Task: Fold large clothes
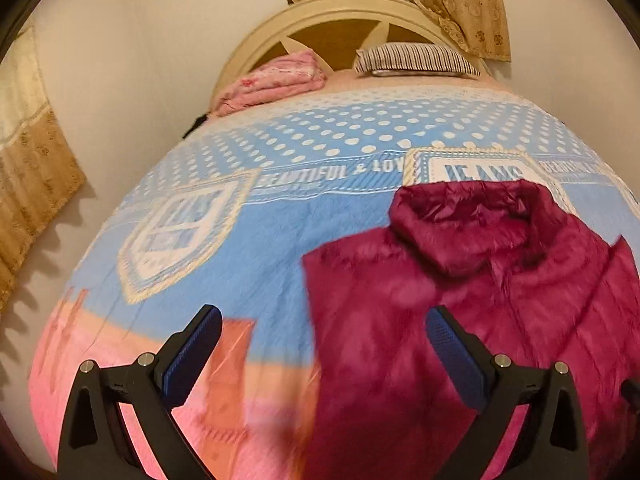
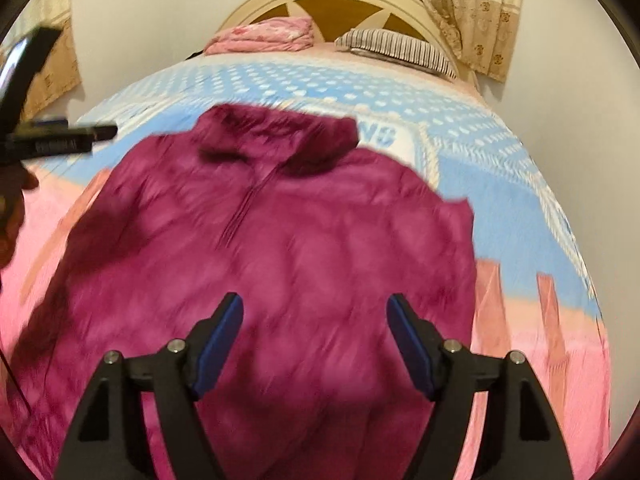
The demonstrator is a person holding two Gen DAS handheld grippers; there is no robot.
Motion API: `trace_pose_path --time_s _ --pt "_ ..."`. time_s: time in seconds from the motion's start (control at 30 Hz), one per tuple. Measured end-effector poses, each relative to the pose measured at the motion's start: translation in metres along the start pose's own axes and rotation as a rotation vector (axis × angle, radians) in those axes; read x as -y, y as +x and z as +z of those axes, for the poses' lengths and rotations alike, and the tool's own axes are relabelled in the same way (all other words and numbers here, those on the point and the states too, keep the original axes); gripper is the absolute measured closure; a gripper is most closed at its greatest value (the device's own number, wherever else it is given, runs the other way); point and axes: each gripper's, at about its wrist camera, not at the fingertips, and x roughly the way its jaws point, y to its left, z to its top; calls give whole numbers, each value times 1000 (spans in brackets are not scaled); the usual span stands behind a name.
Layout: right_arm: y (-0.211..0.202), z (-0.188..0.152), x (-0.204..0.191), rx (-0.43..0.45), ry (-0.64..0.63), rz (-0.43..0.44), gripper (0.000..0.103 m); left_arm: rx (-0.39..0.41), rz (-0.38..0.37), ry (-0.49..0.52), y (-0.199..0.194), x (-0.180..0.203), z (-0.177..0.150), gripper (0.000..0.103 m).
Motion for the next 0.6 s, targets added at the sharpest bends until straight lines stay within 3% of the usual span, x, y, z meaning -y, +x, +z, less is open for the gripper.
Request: trace_pose_path --time_s 0.1,0.37,0.6 --pt "20 40 16 9 31 8 27 -17 20 4 25 11 19 1" --pt "66 132 31 55 40 -5 19 11 -17 29 64 36 66 1" --pt "115 163 24 10 -25 -24 19 20 -14 57 94 50 85 1"
